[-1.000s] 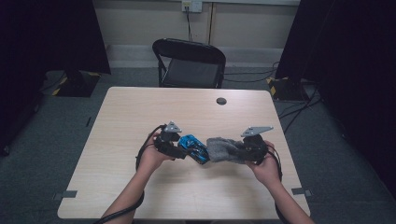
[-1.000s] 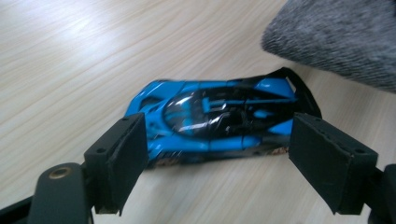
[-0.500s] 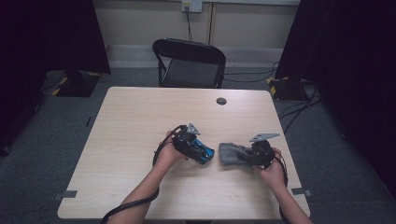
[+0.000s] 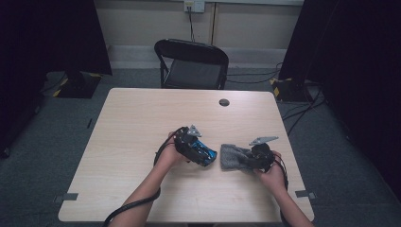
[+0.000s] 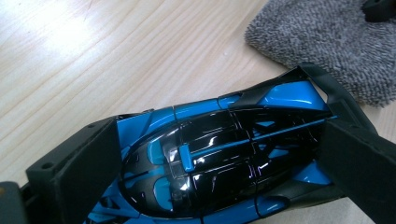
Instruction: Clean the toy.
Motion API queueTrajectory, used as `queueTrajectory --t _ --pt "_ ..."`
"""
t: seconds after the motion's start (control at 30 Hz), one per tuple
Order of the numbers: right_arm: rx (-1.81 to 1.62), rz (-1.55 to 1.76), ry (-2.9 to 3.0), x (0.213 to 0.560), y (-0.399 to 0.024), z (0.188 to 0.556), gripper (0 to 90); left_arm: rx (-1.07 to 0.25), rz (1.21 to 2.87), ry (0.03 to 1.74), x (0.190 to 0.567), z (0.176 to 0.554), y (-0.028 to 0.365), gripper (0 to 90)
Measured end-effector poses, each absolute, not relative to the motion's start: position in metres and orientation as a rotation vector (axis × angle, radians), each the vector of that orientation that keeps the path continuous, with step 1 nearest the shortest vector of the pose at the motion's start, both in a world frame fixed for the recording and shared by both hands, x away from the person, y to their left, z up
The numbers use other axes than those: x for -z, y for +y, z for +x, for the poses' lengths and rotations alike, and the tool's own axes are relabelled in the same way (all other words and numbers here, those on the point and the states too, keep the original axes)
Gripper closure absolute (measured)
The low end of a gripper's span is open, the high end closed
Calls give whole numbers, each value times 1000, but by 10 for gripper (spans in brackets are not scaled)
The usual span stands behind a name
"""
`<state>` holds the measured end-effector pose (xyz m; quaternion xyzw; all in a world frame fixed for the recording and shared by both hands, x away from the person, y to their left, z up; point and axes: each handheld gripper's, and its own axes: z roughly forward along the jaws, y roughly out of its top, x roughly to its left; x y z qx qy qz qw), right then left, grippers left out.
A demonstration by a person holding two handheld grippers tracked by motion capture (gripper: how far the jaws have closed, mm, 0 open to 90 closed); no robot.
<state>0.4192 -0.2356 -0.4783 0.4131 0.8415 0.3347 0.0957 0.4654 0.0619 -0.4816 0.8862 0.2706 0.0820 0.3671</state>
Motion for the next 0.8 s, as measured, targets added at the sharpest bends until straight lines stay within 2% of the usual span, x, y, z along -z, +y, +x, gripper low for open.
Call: queueTrajectory --t 0.23,0.47,0.8 --pt "-992 1246 2489 477 -222 417 732 -214 2265 689 483 464 63 0" --pt "-981 1155 2586 476 -191 406 749 -222 2253 697 483 464 64 0" --pt "-1041 1139 2663 476 -184 394 753 -225 2248 698 484 463 63 0"
